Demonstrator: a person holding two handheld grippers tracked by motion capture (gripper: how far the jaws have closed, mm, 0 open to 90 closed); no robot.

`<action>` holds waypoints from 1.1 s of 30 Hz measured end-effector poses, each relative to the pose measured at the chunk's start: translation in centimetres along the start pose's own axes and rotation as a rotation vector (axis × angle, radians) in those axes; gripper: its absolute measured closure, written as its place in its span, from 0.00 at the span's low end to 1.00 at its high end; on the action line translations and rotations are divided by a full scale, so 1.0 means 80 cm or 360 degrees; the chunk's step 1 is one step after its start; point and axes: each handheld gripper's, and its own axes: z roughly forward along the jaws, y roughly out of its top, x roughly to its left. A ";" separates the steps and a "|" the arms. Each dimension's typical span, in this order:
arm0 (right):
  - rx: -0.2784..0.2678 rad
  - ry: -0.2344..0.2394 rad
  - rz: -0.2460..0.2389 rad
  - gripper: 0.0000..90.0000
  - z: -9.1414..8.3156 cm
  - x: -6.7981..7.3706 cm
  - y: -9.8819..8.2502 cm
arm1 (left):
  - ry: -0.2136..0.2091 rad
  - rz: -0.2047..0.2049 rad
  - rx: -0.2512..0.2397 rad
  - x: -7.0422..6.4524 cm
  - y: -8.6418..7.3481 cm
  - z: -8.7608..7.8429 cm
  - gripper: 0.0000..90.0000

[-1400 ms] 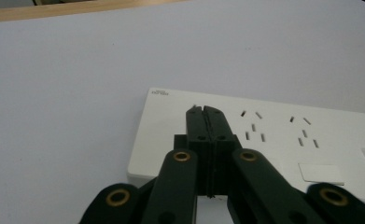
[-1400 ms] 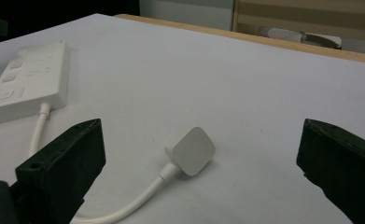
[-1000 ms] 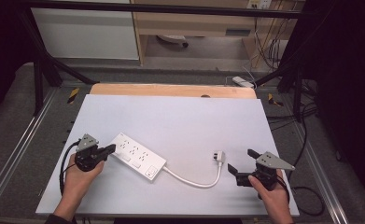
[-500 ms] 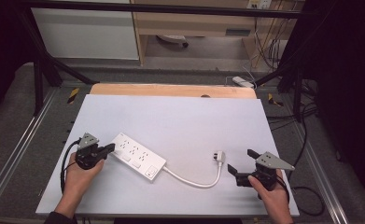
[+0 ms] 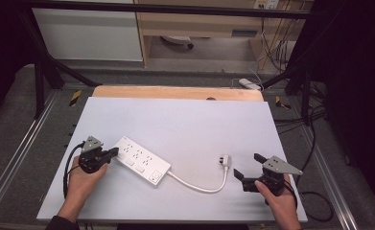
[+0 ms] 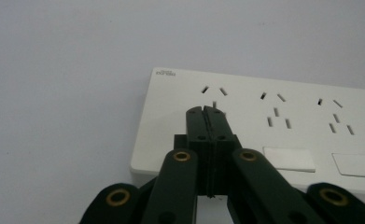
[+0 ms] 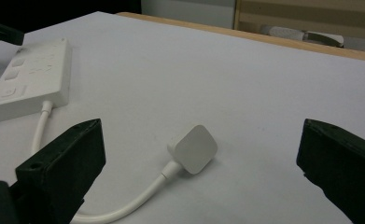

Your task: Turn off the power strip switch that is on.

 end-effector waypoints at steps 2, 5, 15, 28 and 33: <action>0.0003 0.0000 0.0000 0.02 0.000 0.000 0.000 | 0.0001 -0.0001 -0.0001 0.000 0.000 0.000 1.00; 0.0001 -0.0001 0.0000 0.02 0.000 0.000 0.000 | -0.0009 0.0000 0.0011 0.000 -0.001 0.001 1.00; 0.0000 0.0001 -0.0002 0.02 0.000 0.000 0.000 | -0.0007 0.0000 0.0021 0.000 -0.002 0.003 1.00; 0.0003 0.0005 -0.0006 0.02 0.000 0.001 0.000 | -0.0009 -0.0002 0.0035 0.000 -0.003 0.004 1.00; 0.0004 0.0007 -0.0006 0.02 0.000 0.001 0.000 | -0.0009 0.0005 0.0039 0.000 -0.003 0.004 1.00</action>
